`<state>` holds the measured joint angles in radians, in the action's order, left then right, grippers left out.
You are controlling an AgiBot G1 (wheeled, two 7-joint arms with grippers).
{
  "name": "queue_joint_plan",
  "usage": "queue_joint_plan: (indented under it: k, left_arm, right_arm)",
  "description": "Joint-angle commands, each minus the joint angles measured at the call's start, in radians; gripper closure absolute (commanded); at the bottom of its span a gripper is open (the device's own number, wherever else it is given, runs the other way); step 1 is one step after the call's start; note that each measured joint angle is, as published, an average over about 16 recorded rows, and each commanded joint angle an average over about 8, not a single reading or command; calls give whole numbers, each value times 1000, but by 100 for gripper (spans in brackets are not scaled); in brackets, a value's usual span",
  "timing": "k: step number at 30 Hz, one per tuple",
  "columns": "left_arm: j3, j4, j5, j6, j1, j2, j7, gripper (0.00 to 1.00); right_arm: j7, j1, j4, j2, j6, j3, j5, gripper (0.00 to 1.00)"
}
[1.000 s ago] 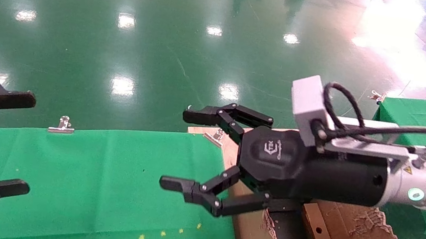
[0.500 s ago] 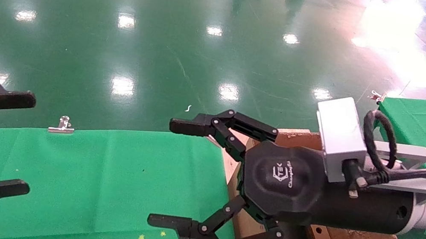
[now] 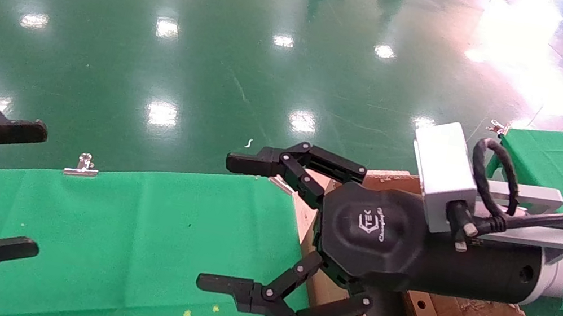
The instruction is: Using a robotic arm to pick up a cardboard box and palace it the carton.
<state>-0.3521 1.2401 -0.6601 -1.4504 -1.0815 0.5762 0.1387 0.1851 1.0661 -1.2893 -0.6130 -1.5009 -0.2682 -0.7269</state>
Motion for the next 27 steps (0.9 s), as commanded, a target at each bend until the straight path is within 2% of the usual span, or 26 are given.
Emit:
queue_joint_plan:
  k: [1,27]
  left_arm:
    - [0,0,0,0,0,0,0,0]
    - [0,0,0,0,0,0,0,0]
  right_arm:
    - [1,2,1,0,1,-3,0,0]
    - [3,8,5,2,6,-12,-4,0]
